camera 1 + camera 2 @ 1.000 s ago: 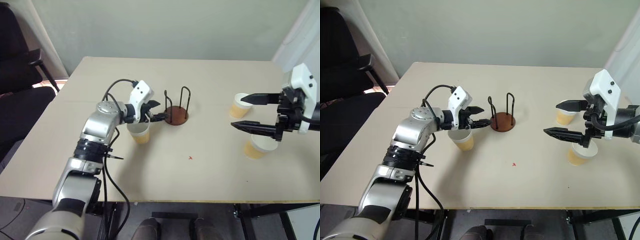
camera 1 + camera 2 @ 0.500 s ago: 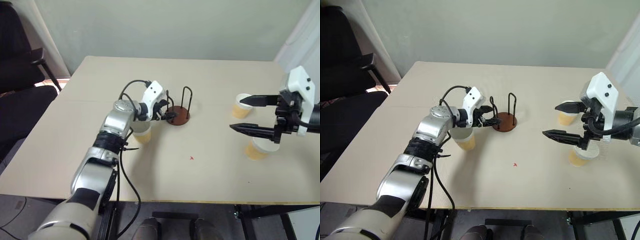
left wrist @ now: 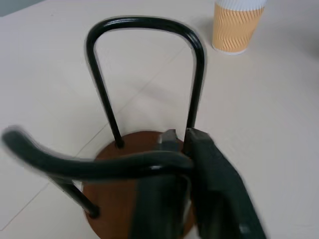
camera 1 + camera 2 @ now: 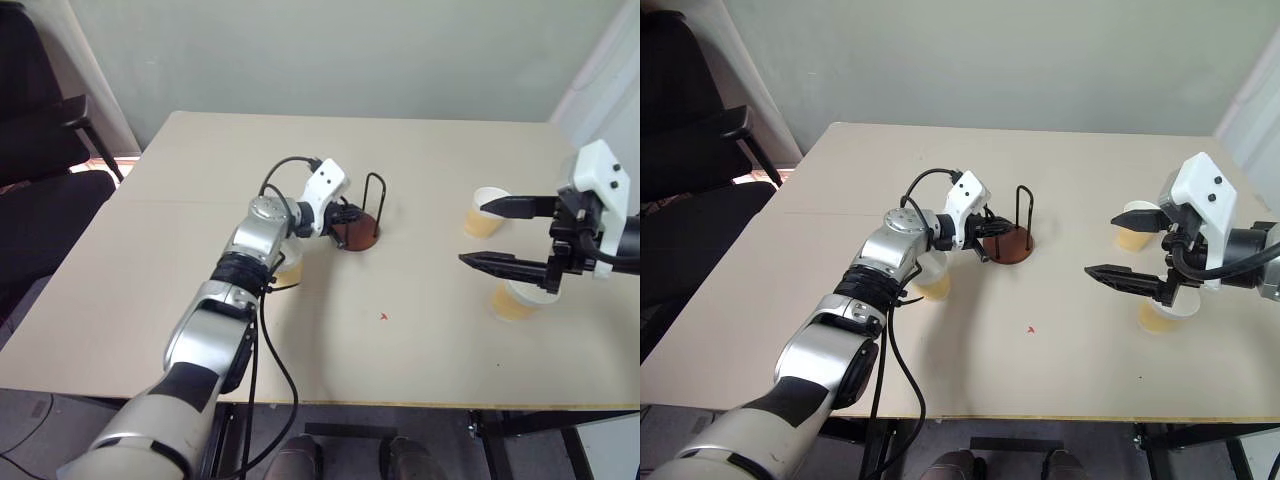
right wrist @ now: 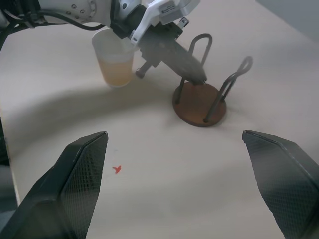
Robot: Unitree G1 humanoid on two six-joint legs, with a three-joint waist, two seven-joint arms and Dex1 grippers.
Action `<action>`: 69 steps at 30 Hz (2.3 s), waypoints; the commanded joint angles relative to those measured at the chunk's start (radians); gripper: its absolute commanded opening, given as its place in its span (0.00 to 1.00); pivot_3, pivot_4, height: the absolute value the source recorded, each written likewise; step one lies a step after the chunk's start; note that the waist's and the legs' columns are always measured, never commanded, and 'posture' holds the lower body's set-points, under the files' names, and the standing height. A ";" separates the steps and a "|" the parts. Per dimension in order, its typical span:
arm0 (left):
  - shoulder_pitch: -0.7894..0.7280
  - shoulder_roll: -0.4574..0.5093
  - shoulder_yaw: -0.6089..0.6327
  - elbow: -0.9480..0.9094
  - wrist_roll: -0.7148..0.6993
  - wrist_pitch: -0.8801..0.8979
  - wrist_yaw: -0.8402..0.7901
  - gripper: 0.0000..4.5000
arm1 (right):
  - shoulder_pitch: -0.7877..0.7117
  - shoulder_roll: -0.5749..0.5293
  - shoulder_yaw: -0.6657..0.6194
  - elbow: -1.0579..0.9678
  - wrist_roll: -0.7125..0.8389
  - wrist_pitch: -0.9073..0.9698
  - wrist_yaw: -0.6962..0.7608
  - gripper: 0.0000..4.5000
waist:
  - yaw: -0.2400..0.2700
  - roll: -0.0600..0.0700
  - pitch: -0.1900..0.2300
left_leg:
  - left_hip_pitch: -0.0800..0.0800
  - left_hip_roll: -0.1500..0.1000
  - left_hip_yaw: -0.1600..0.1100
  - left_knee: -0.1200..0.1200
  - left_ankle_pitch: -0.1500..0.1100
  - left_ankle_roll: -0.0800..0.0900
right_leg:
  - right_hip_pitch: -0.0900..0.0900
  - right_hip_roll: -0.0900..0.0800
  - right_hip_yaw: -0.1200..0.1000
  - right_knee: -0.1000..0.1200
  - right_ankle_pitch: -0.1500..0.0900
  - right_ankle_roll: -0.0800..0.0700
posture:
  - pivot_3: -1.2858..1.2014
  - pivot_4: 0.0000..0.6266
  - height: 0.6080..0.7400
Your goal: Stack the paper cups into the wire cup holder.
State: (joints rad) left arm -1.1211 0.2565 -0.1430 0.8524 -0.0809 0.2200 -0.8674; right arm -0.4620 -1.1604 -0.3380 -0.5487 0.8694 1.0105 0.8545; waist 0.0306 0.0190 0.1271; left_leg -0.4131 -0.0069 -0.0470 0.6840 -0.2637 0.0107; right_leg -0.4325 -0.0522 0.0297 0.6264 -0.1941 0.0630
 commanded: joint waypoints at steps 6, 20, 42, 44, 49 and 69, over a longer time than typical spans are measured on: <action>-0.011 -0.008 0.014 -0.071 -0.022 -0.006 -0.072 0.00 | -0.002 -0.012 -0.045 -0.024 0.025 -0.004 -0.018 1.00 | 0.000 0.000 0.000 | 0.000 0.000 0.000 0.001 0.000 0.000 | 0.000 0.000 0.000 0.000 0.000 0.000 | 0.52 0.24 1.00; 0.230 0.129 -0.170 -0.718 -0.166 0.262 -0.473 0.00 | 0.133 -0.200 -0.381 -0.043 0.195 0.194 0.143 1.00 | 0.008 0.001 0.000 | -0.006 -0.002 0.000 0.002 0.000 0.001 | -0.004 0.000 0.001 0.002 -0.003 0.002 | 0.52 0.24 1.00; 0.307 0.155 -0.258 -0.806 -0.087 0.262 -0.375 0.42 | 0.101 -0.202 -0.159 0.022 0.085 -0.040 0.151 1.00 | 0.001 0.001 -0.001 | 0.000 -0.001 0.002 0.009 -0.001 0.007 | 0.003 -0.001 0.001 0.002 0.001 0.005 | 0.52 0.24 1.00; 0.299 0.178 -0.246 -0.814 -0.087 0.260 -0.375 0.58 | 0.069 -0.211 -0.103 0.064 0.046 -0.086 0.169 1.00 | 0.001 0.001 -0.001 | 0.000 -0.001 0.002 0.009 -0.001 0.007 | 0.003 -0.001 0.001 0.002 0.002 0.005 | 0.52 0.24 1.00; 0.283 0.223 -0.223 -0.821 -0.080 0.240 -0.363 0.82 | -0.008 -0.200 0.006 0.131 -0.030 -0.168 0.189 1.00 | 0.001 0.001 -0.001 | 0.000 -0.001 0.002 0.010 -0.002 0.008 | 0.004 -0.001 0.001 0.001 0.002 0.005 | 0.52 0.24 1.00; 0.159 0.357 -0.051 -0.738 -0.164 0.227 -0.406 0.82 | -0.593 0.157 0.709 1.003 -0.918 -0.739 0.291 1.00 | -0.017 0.002 -0.001 | -0.002 0.001 0.000 0.009 -0.003 0.010 | 0.000 -0.002 -0.001 0.001 0.005 0.001 | 0.52 0.24 1.00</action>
State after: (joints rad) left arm -0.9456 0.6010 -0.2322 0.1239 -0.2340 0.4424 -1.2798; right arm -1.0185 -1.0110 0.3616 0.3936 0.0096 0.3265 1.1416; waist 0.0132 0.0208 0.1261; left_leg -0.4154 -0.0061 -0.0472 0.6924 -0.2666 0.0207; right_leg -0.4333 -0.0546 0.0283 0.6272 -0.1890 0.0637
